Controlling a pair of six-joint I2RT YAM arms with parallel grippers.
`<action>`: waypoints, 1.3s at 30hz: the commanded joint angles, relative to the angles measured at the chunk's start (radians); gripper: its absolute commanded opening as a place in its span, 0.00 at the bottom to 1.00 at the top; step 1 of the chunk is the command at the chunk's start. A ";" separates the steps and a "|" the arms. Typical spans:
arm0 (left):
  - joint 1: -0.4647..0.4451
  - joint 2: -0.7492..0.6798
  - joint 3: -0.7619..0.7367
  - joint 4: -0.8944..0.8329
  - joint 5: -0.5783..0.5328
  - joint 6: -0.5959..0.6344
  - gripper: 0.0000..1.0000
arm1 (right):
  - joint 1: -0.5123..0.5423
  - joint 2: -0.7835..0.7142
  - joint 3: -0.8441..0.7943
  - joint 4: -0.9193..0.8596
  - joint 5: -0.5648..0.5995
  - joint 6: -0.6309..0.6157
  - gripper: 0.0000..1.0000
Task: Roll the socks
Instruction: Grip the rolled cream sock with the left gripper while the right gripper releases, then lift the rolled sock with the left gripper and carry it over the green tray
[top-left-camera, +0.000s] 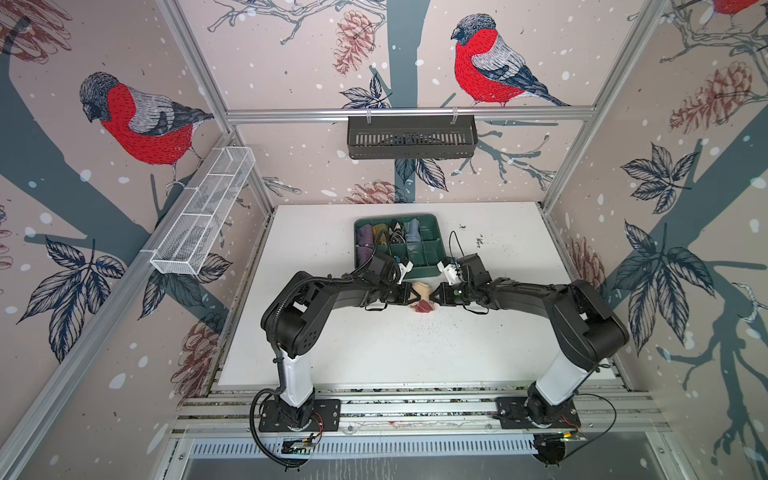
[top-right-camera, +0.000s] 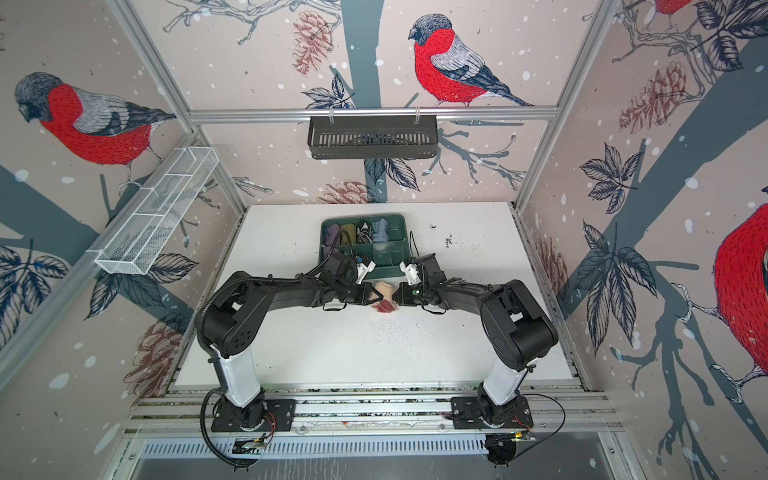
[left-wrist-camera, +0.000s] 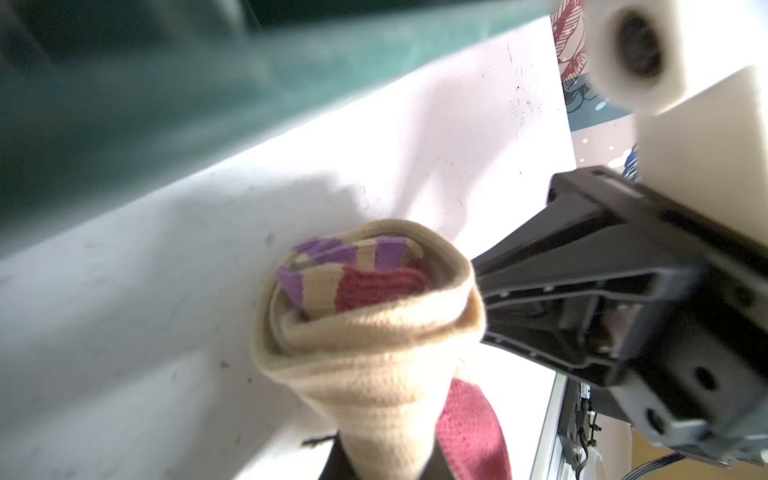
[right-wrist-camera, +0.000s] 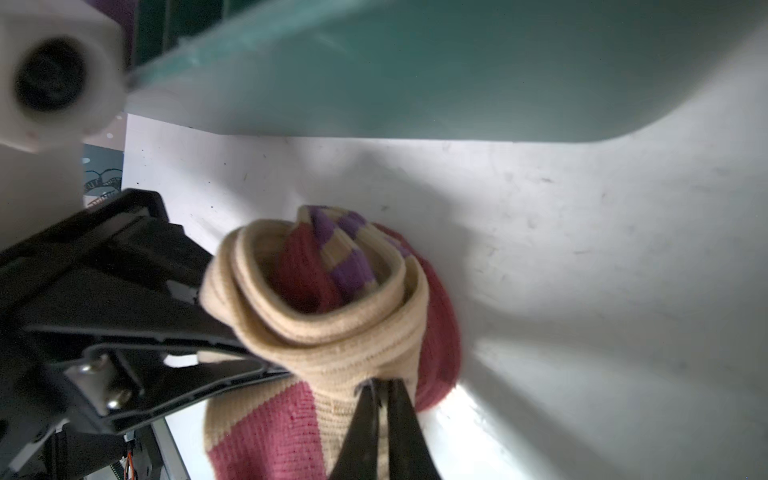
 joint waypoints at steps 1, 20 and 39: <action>-0.002 -0.017 -0.005 -0.027 0.007 0.002 0.00 | -0.008 -0.058 -0.010 0.002 0.002 -0.013 0.10; 0.005 -0.222 0.105 -0.144 0.067 0.034 0.00 | -0.121 -0.312 -0.060 -0.063 0.045 -0.037 0.10; 0.232 0.012 0.409 -0.121 0.239 0.075 0.00 | -0.121 -0.313 -0.048 -0.044 0.034 -0.029 0.10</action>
